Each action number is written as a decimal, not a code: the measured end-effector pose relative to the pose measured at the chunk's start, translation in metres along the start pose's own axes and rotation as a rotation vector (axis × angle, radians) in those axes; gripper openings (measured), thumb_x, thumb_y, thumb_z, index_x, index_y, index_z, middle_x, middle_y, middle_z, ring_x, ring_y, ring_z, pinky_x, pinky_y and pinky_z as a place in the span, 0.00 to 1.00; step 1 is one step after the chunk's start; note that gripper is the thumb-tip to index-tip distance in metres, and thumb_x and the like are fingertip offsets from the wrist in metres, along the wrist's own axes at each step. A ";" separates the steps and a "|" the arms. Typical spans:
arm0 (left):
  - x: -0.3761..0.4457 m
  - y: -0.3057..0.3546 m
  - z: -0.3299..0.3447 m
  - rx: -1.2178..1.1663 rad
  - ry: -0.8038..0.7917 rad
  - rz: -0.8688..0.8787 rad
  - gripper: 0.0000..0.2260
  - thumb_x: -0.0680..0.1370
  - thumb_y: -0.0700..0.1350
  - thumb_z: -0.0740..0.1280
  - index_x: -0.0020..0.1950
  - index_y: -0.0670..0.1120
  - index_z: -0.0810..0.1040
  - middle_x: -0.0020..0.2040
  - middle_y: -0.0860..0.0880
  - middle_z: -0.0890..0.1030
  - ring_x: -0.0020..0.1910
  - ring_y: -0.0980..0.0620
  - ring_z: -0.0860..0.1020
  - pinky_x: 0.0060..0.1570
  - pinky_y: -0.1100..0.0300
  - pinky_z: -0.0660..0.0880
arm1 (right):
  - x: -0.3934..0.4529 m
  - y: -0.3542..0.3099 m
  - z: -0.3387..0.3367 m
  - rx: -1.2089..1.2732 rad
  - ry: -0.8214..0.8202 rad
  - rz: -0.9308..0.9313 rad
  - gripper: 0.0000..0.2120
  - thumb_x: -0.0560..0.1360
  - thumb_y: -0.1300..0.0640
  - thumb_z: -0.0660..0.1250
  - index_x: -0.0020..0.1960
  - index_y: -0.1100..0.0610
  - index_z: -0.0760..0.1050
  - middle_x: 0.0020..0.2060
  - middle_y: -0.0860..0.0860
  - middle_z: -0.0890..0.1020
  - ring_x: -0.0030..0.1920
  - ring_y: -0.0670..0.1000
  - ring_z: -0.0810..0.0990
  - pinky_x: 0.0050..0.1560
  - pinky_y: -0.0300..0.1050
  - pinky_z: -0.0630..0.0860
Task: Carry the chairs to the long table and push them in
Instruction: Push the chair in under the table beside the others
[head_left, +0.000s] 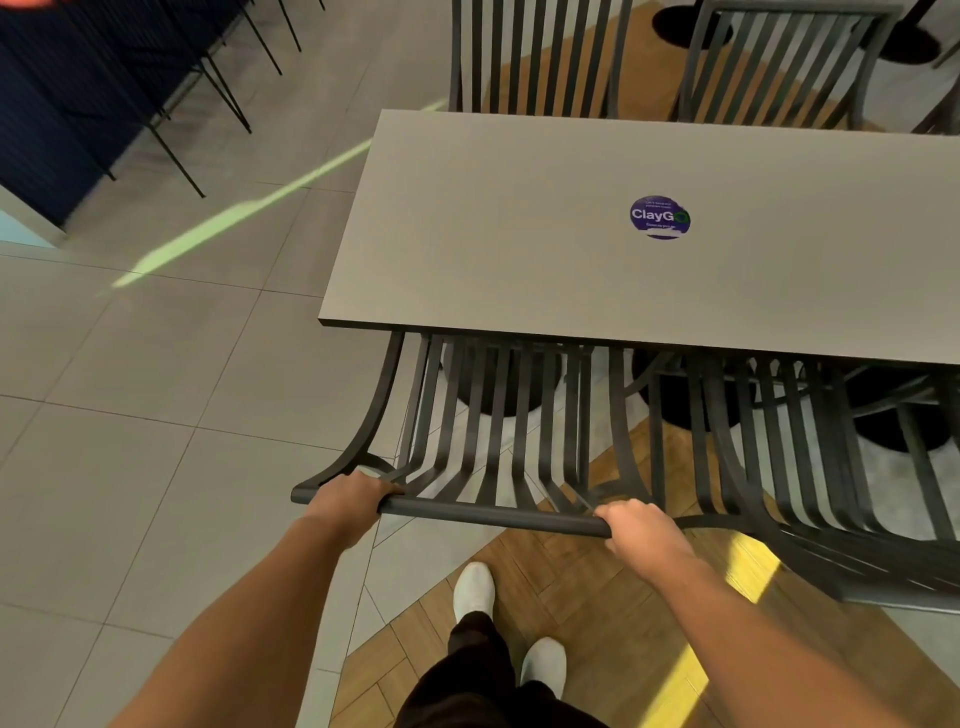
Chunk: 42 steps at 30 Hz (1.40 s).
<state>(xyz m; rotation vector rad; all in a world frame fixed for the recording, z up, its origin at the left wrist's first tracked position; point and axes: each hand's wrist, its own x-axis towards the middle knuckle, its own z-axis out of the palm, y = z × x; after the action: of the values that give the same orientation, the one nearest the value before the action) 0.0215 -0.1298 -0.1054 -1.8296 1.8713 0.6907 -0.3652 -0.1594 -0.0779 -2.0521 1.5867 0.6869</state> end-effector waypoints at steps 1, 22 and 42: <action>0.001 0.000 0.000 0.004 0.001 -0.001 0.23 0.84 0.42 0.62 0.75 0.63 0.70 0.42 0.56 0.74 0.39 0.57 0.74 0.37 0.64 0.69 | 0.000 0.000 0.000 -0.007 0.002 -0.001 0.16 0.80 0.58 0.65 0.66 0.48 0.77 0.57 0.51 0.83 0.58 0.55 0.82 0.59 0.52 0.79; 0.002 0.005 -0.004 -0.165 -0.040 0.103 0.19 0.78 0.61 0.70 0.65 0.54 0.78 0.46 0.56 0.78 0.43 0.57 0.77 0.41 0.66 0.69 | 0.002 0.004 -0.006 0.215 -0.058 0.045 0.13 0.77 0.51 0.73 0.60 0.47 0.81 0.46 0.46 0.81 0.47 0.48 0.81 0.49 0.45 0.79; 0.017 0.219 -0.079 -0.039 0.077 0.456 0.15 0.86 0.57 0.55 0.58 0.51 0.78 0.49 0.50 0.79 0.46 0.50 0.79 0.52 0.49 0.79 | -0.070 0.129 -0.044 0.583 0.284 0.369 0.12 0.82 0.41 0.63 0.56 0.46 0.81 0.49 0.48 0.83 0.47 0.50 0.81 0.51 0.52 0.81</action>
<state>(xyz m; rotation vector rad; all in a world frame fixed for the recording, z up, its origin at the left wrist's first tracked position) -0.1946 -0.1907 -0.0429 -1.4754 2.3722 0.8172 -0.5003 -0.1654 -0.0063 -1.4865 2.0528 0.0158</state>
